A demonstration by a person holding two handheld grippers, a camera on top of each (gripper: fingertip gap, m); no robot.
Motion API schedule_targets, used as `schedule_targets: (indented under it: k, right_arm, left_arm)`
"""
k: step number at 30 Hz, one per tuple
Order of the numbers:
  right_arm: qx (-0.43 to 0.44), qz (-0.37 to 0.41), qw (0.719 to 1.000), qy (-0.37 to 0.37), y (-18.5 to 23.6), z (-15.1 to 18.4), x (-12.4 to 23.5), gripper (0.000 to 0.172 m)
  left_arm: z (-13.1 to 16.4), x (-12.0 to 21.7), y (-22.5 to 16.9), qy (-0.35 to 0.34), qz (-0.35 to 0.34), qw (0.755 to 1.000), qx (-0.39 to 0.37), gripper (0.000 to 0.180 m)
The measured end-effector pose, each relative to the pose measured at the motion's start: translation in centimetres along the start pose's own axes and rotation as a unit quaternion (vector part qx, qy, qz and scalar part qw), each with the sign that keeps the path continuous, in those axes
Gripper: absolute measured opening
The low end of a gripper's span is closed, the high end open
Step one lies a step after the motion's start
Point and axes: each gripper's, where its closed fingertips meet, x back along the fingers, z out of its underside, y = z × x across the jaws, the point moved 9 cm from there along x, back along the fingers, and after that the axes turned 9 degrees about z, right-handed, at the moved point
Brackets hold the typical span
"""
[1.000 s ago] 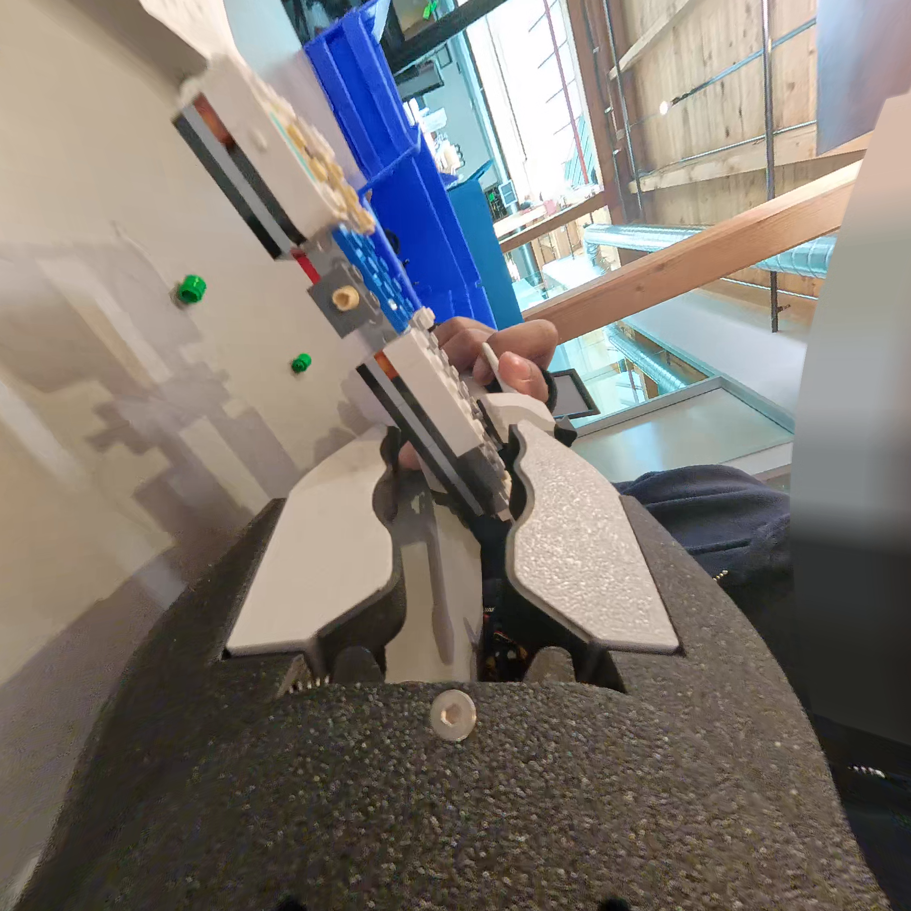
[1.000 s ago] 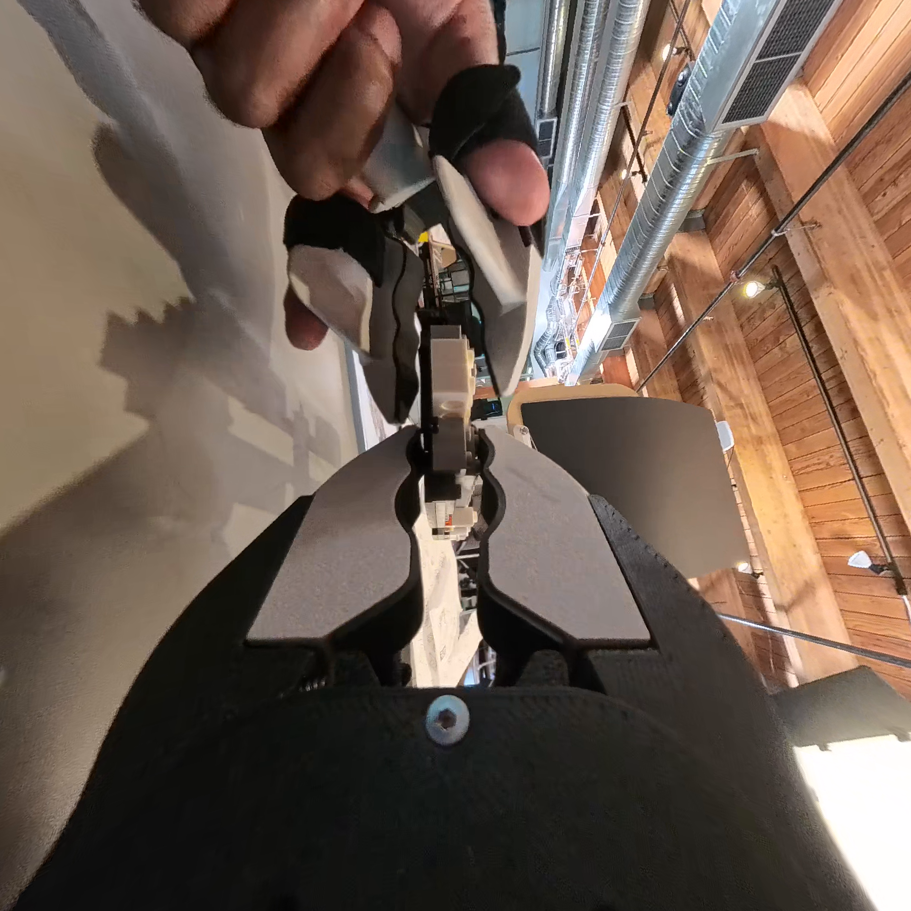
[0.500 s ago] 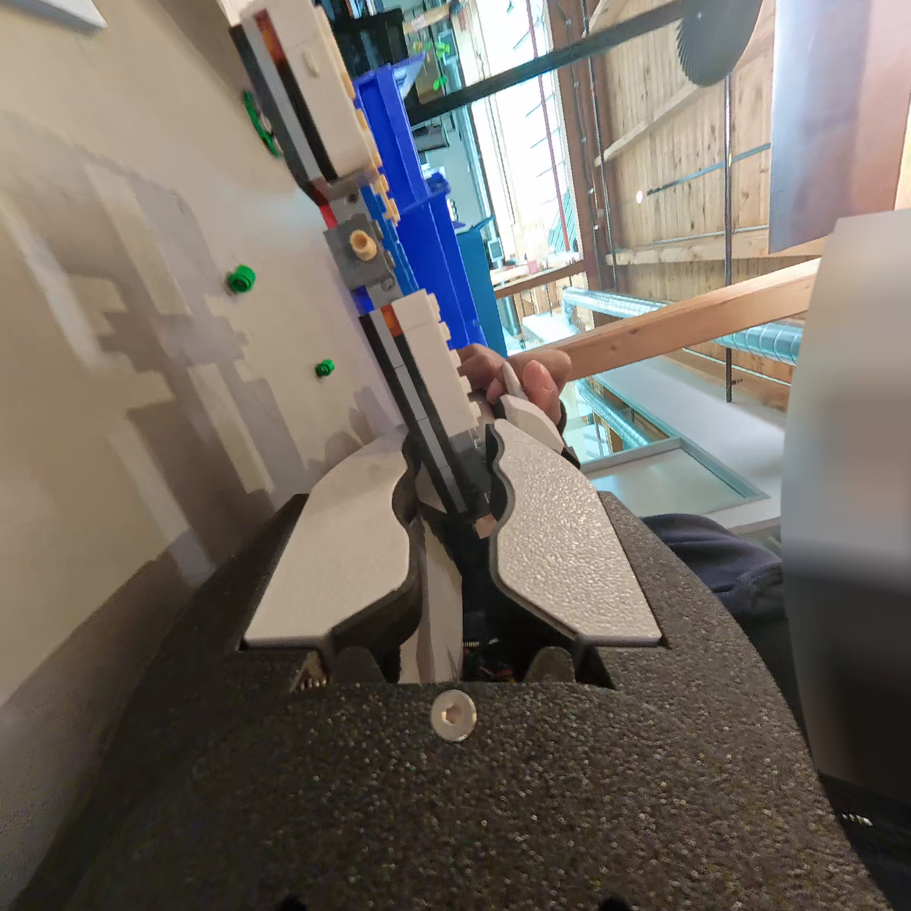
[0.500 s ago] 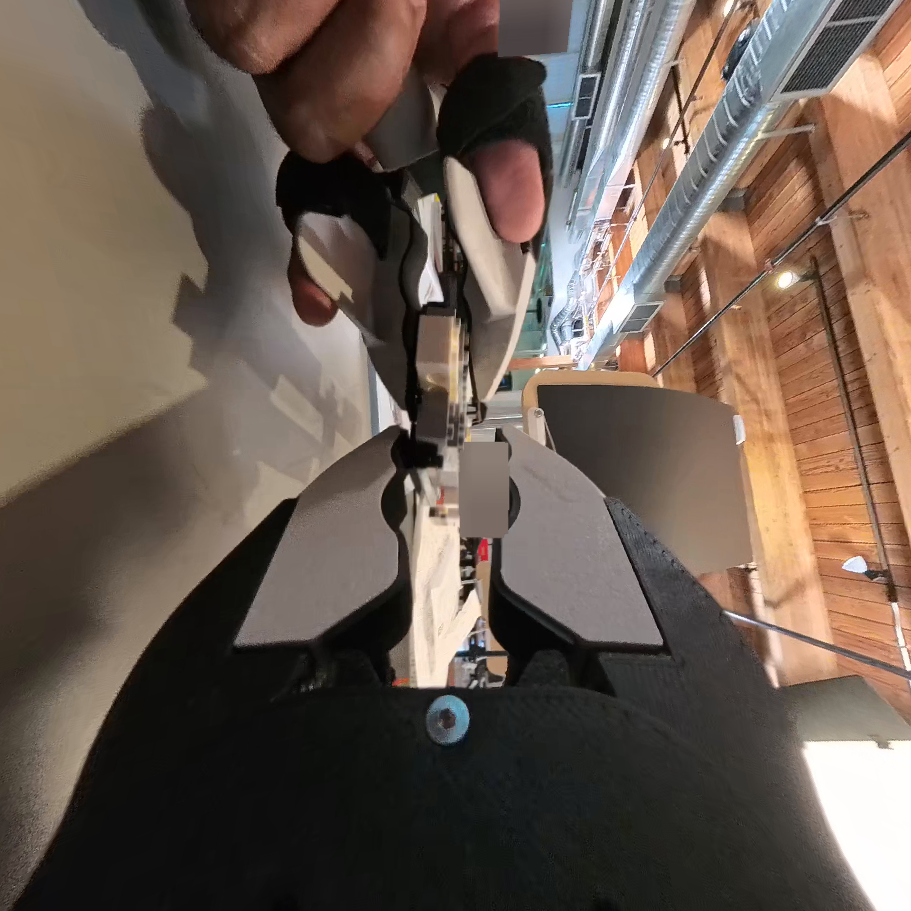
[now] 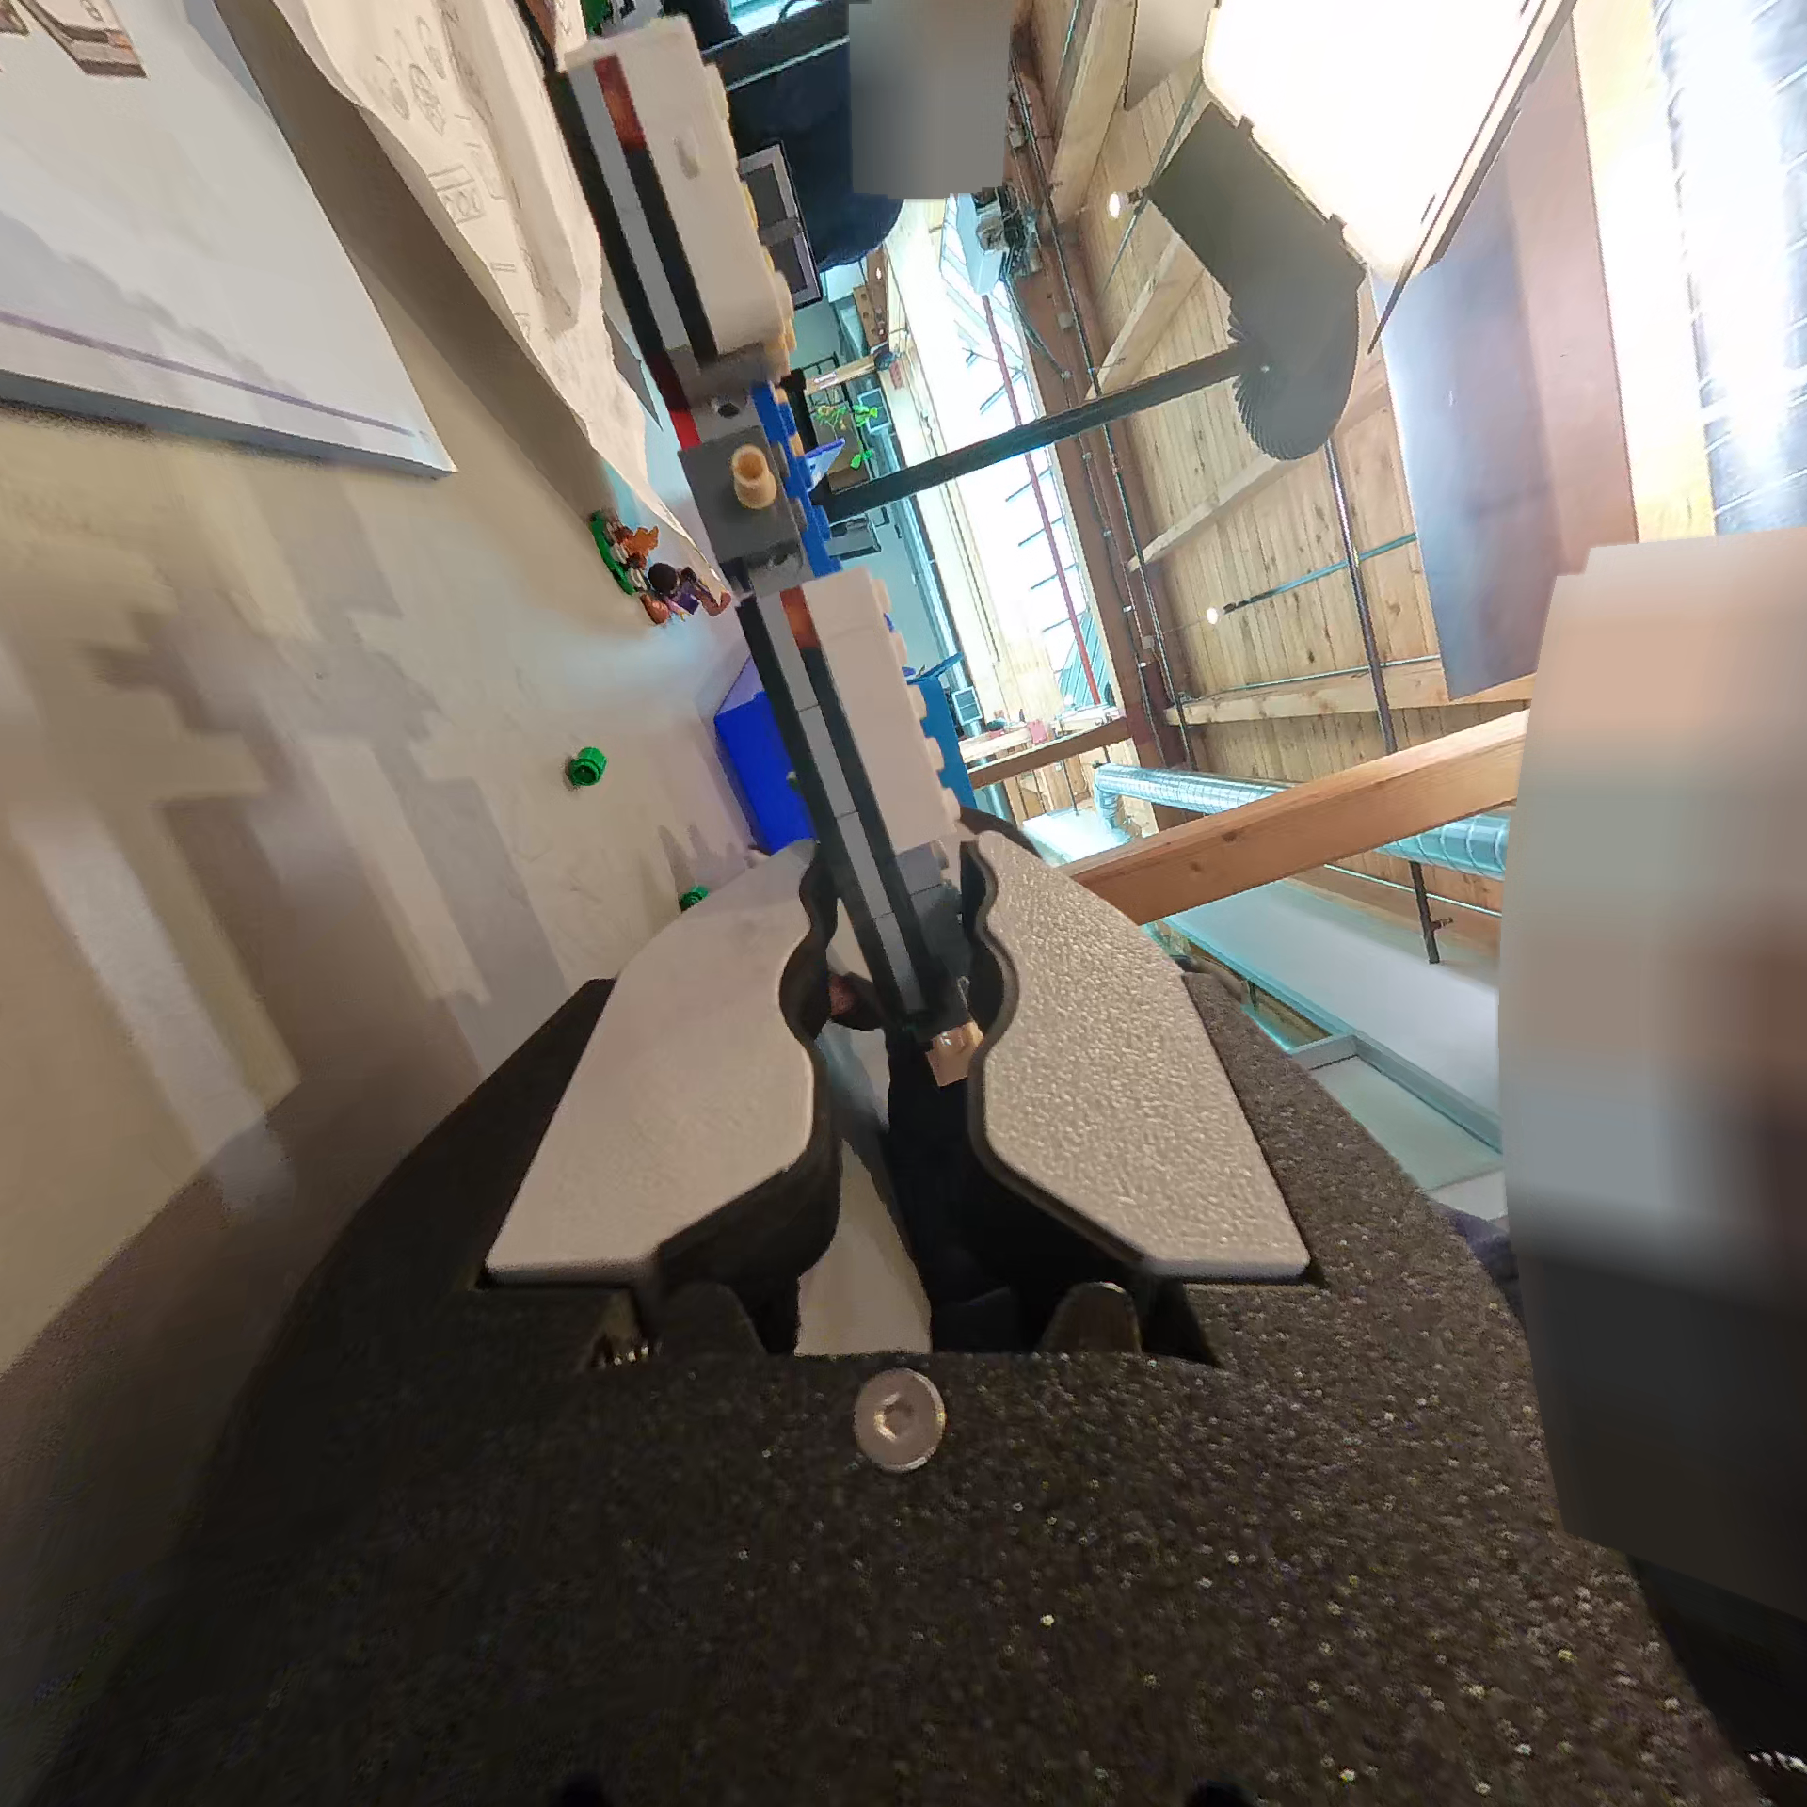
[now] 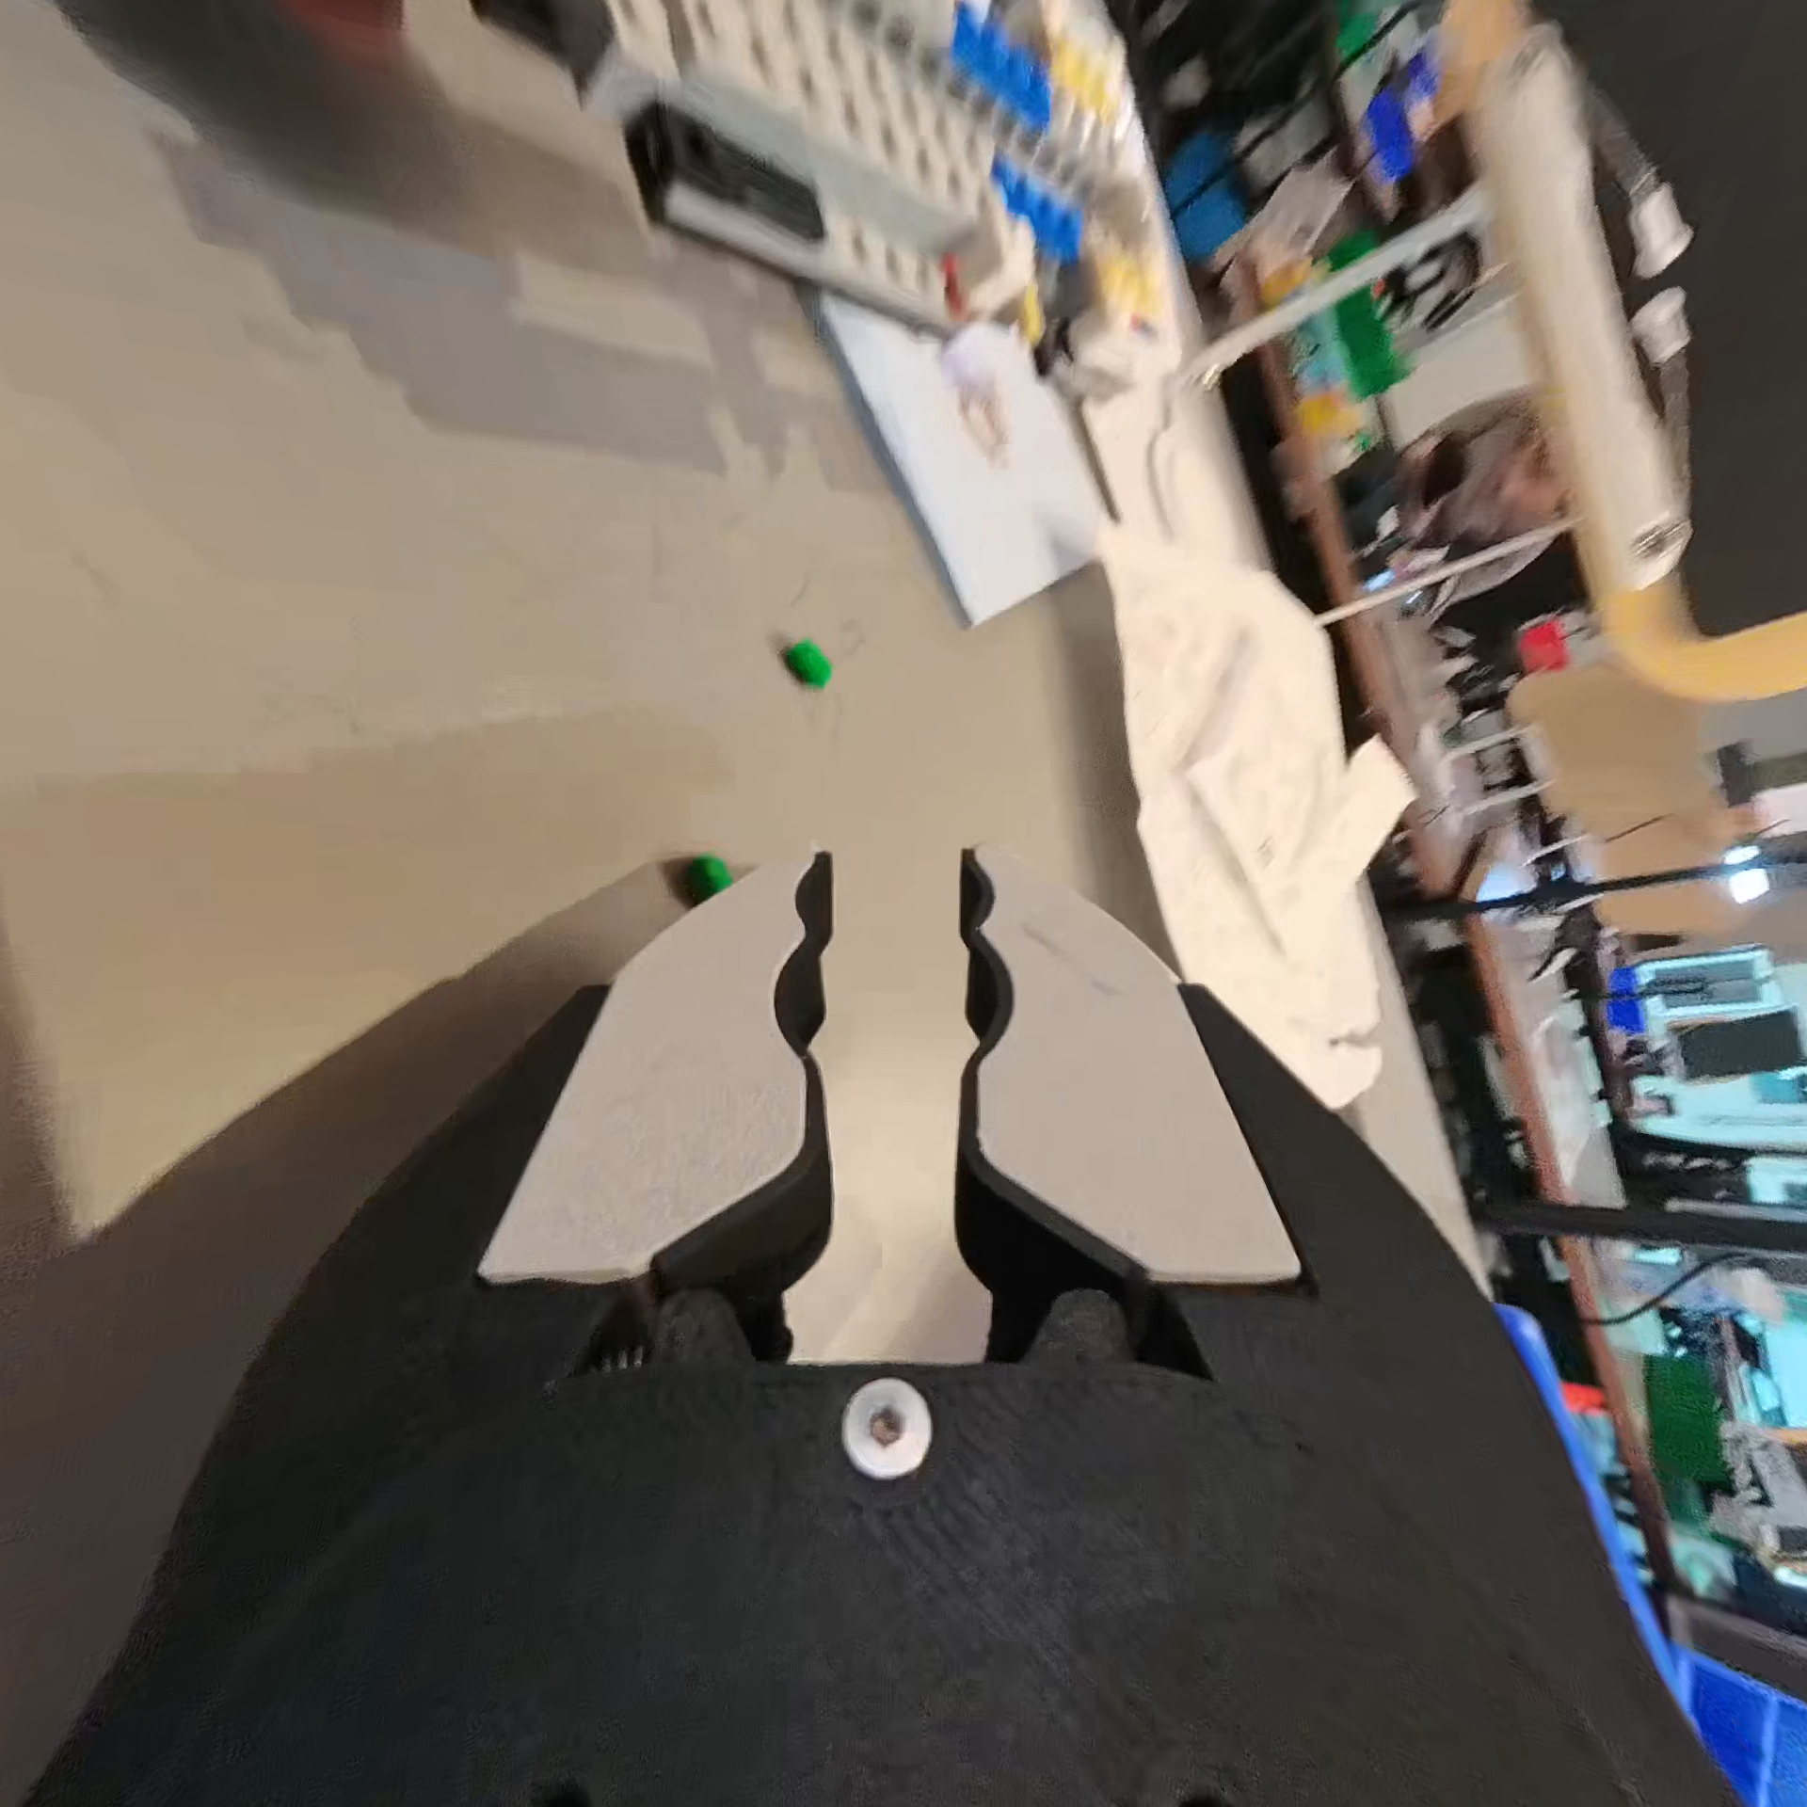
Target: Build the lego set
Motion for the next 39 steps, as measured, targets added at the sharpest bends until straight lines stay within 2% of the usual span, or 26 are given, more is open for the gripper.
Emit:
schedule_targets:
  k: [4, 6, 19, 23, 25, 30, 39]
  right_arm:
    - [-0.015, -0.053, 0.997, 0.045, 0.9, 0.9, -0.7, 0.021]
    - [-0.038, -0.065, 0.996, 0.044, 0.9, 0.9, -0.7, 0.016]
    - [-0.142, -0.155, 0.977, 0.015, 0.3, 0.3, 0.2, 0.016]
    - [-0.147, -0.192, 0.970, 0.018, 1.0, 0.2, 0.2, 0.018]
    - [-0.135, -0.196, 0.971, 0.024, 1.4, 0.3, 0.0, 0.018]
    - [-0.139, -0.206, 0.968, 0.019, 1.6, 0.2, 0.0, 0.005]
    - [-0.144, -0.212, 0.966, 0.010, 1.7, -0.1, -0.1, 0.015]
  left_arm:
    - [-0.1, 0.1, 0.1, -0.006, 0.001, 1.000, 0.003, 0.024]
    - [-0.2, 0.2, 0.1, -0.009, 0.001, 1.000, 0.003, 0.024]
    - [-0.3, 0.4, 0.1, -0.013, -0.001, 1.000, -0.003, 0.024]
    - [-0.3, 0.4, 0.2, -0.015, -0.001, 1.000, -0.001, 0.024]
    - [-0.3, 0.4, 0.1, -0.017, -0.001, 1.000, -0.002, 0.024]
    - [-0.5, 0.6, 0.1, -0.027, -0.004, 1.000, -0.005, 0.024]
    - [-1.0, 1.1, 0.0, -0.042, -0.018, 0.999, -0.021, 0.024]
